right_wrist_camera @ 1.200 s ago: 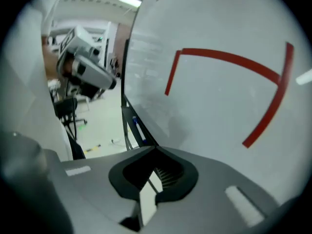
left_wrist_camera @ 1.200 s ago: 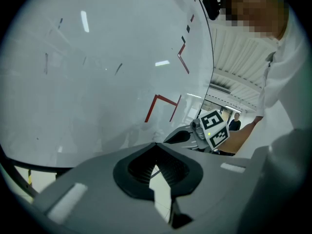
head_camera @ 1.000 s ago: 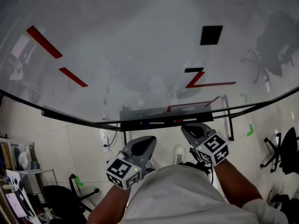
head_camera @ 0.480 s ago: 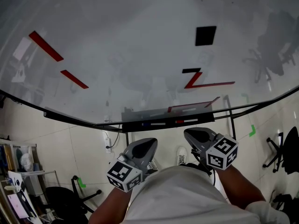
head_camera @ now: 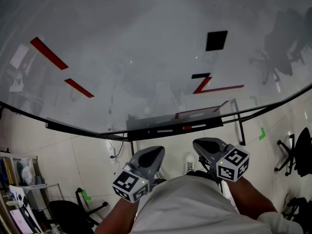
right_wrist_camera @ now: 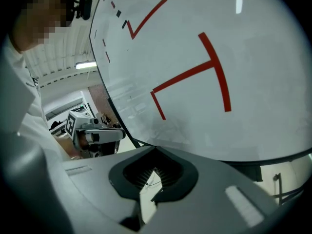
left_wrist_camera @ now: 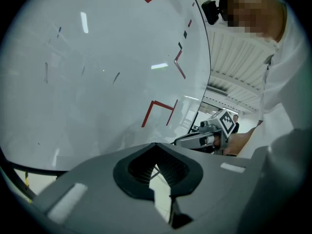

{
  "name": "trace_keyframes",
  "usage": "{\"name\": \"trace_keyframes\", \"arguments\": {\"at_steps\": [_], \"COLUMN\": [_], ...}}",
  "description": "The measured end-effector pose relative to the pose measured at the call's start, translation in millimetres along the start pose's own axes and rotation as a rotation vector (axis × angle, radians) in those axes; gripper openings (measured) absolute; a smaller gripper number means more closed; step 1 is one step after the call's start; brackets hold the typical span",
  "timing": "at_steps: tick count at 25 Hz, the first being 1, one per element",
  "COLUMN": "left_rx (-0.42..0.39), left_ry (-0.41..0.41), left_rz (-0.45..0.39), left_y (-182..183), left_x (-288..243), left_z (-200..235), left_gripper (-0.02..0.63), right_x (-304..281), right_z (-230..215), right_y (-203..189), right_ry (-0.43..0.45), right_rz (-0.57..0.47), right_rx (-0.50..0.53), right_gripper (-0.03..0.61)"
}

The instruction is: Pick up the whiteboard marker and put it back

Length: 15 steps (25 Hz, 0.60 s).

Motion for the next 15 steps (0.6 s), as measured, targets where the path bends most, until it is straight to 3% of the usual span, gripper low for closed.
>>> {"name": "trace_keyframes", "arguments": {"at_steps": [8, 12, 15], "left_rx": [-0.048, -0.091, -0.094], "left_ry": [-0.075, -0.12, -0.116], "left_rz": [0.04, 0.053, 0.039], "left_y": [-12.3, -13.9, -14.9], "left_x": [19.2, 22.3, 27.9], "left_z": [7.7, 8.3, 3.2], "left_gripper": [0.017, 0.017, 0.017], "right_x": [8.8, 15.2, 18.5], "right_z": [28.4, 45.4, 56.2], "right_y": [-11.4, -13.6, -21.7], "right_ry": [-0.104, -0.16, -0.152], "right_rz": [-0.068, -0.095, -0.097], "right_rx": [-0.055, -0.028, -0.026], "right_gripper": [0.002, 0.0, 0.002]}}
Point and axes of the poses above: the fingertips, and each gripper's own axes: x backward along the fingers, z to its left, y out of its top, the point moved 6 cm from there along x, backward along the fingers, and after that the axes turned 15 degrees about z, right-handed, at the moved point
